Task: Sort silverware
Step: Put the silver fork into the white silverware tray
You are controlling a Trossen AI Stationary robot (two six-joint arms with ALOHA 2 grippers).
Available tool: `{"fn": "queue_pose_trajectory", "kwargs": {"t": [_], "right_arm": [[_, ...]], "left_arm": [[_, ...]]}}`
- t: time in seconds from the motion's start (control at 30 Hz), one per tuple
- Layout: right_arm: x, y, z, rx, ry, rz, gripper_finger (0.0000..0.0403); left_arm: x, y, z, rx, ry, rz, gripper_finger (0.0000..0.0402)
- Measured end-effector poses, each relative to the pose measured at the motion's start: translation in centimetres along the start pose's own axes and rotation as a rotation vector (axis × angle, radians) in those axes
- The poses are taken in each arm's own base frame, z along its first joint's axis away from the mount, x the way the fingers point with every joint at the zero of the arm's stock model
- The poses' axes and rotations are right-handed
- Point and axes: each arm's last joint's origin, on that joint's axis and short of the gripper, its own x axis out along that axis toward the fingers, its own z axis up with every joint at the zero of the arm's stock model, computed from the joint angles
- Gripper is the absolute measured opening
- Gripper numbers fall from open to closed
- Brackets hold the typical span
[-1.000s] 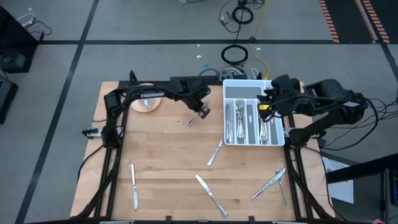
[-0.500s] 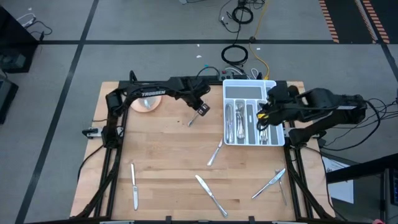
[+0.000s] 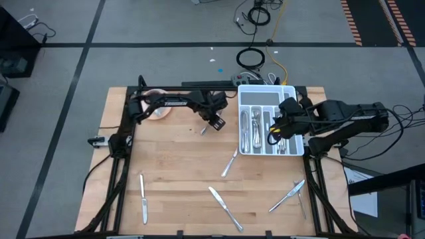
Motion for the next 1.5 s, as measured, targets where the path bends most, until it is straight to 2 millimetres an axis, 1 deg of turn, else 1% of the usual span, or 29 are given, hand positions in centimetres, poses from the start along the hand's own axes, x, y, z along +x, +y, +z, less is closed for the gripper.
{"fn": "queue_pose_trajectory", "kwargs": {"t": [0.1,0.2,0.27,0.33,0.4,0.47,0.53,0.73,0.8,0.87,0.93,1.0,1.17,1.23,1.37,1.5], "right_arm": [[0.0,0.0,0.0,0.0,-0.001,0.001,0.0171],[0.0,0.0,0.0,-0.003,0.0,0.0,0.0171],[0.0,0.0,0.0,-0.003,0.001,0.0,0.0171],[0.0,-0.1,0.0,-0.003,0.001,0.0,0.0171],[0.0,-0.1,0.0,-0.003,0.0,0.0,0.0171],[0.0,-0.1,0.0,-0.004,0.001,0.0,0.0171],[0.0,-0.1,0.0,-0.004,0.001,0.0,0.0171],[0.0,-0.1,0.0,-0.004,0.001,-0.001,0.0171],[-0.1,-0.2,0.0,0.0,0.0,0.002,0.0171],[-0.3,-0.4,0.0,0.014,-0.004,0.007,0.0171],[-0.6,-0.8,-0.1,0.043,-0.01,0.015,0.0171],[-1.0,-1.4,-0.1,0.082,-0.024,0.024,0.0171],[-2.3,-3.8,-0.5,0.173,-0.078,0.008,0.0171],[-2.7,-4.7,-0.6,0.197,-0.097,0.005,0.0171],[-3.4,-5.9,-0.8,0.227,-0.123,0.034,0.0171],[-3.7,-6.6,-0.9,0.238,-0.149,0.036,0.0171]], "left_arm": [[1.2,0.0,0.0,0.0,0.011,0.012,0.0146],[2.1,0.0,-0.2,-0.012,0.055,-0.023,0.0144],[2.7,0.0,-0.4,-0.045,0.09,-0.028,0.0134],[3.5,0.2,-0.7,-0.055,0.127,-0.018,0.0109],[4.0,0.2,-0.9,-0.052,0.152,-0.006,0.0067],[4.1,0.3,-1.0,-0.05,0.16,-0.004,0.0024],[3.9,0.2,-1.0,-0.052,0.156,-0.003,0.0015],[2.0,0.2,-0.8,-0.056,0.125,-0.018,0.0012],[1.2,0.1,-0.9,-0.059,0.147,-0.025,0.0011],[0.1,-0.2,-0.8,-0.054,0.144,-0.038,0.001],[-1.2,-0.8,-0.1,-0.047,0.11,-0.054,0.001],[-2.5,-1.0,0.1,-0.043,0.109,-0.05,0.0001],[-5.0,-2.8,1.5,-0.074,0.011,-0.1,0.0002],[-5.9,-3.7,2.2,-0.088,-0.058,-0.141,0.0002],[-6.9,-5.1,3.0,-0.142,-0.155,-0.209,0.0002],[-7.5,-6.6,3.9,-0.235,-0.265,-0.314,0.0002]]}}
